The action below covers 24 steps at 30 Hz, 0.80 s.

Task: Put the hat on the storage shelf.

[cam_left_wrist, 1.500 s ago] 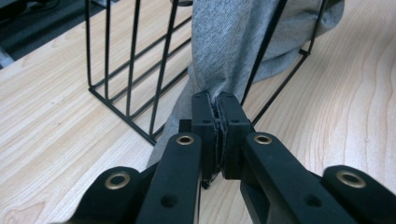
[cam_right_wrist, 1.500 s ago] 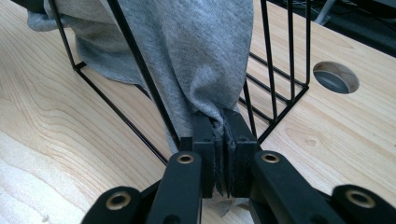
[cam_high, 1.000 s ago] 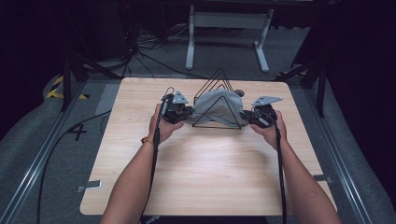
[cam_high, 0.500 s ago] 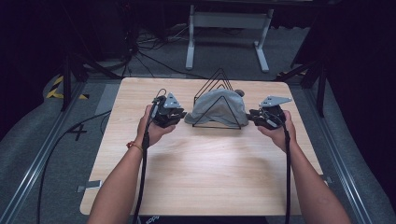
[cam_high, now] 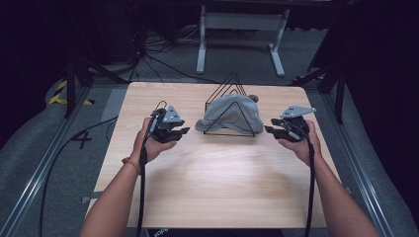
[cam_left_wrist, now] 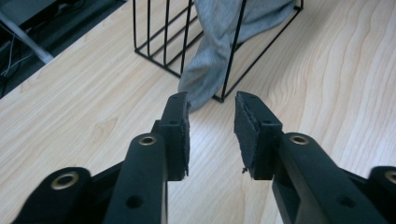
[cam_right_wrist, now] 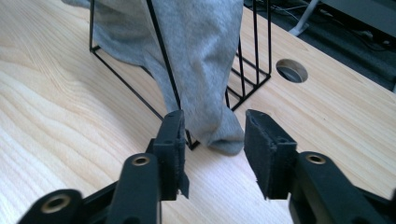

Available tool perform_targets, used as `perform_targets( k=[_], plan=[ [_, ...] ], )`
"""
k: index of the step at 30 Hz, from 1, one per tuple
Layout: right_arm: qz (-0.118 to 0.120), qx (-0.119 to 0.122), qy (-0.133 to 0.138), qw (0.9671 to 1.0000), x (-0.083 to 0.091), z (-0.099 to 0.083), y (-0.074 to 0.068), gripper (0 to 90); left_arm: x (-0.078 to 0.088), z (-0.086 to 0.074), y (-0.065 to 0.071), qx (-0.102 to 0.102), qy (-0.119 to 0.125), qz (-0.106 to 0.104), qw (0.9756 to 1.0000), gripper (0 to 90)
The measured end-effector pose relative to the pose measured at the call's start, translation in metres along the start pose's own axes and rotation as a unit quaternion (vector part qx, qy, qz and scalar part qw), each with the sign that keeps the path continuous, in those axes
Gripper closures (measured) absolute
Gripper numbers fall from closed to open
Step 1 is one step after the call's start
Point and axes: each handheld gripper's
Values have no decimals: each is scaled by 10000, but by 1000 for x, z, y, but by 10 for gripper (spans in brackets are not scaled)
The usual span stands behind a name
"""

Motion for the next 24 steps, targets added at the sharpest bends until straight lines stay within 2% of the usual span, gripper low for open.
perform_targets(
  k=[5, 7, 14, 19, 24],
  plan=[
    [-26, 48, -43, 10000, 5, -7, -1, 526, 3, -11, 3, 26, -114, 61, 9999, 571],
    [-33, 53, -90, 9999, 9, -13, -2, 497, 6, -19, 6, -48, -181, 167, 9997, 542],
    [-143, 114, -168, 9997, 14, -26, -6, 436, 10, -38, 12, 4, -283, 172, 9995, 454],
    [-166, 146, -256, 9994, 14, -40, -9, 409, 12, -53, 17, -66, -413, 228, 9989, 364],
    [-199, 138, -347, 9991, 14, -54, -11, 386, 14, -68, 21, -77, -525, 229, 9983, 332]
  ],
)
Point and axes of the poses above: each handheld gripper's, and its own axes: x roughly backward along the jaws, z roughly out of its top, y roughly to its right, and after that the axes turned 13 degrees about -y, right-handed
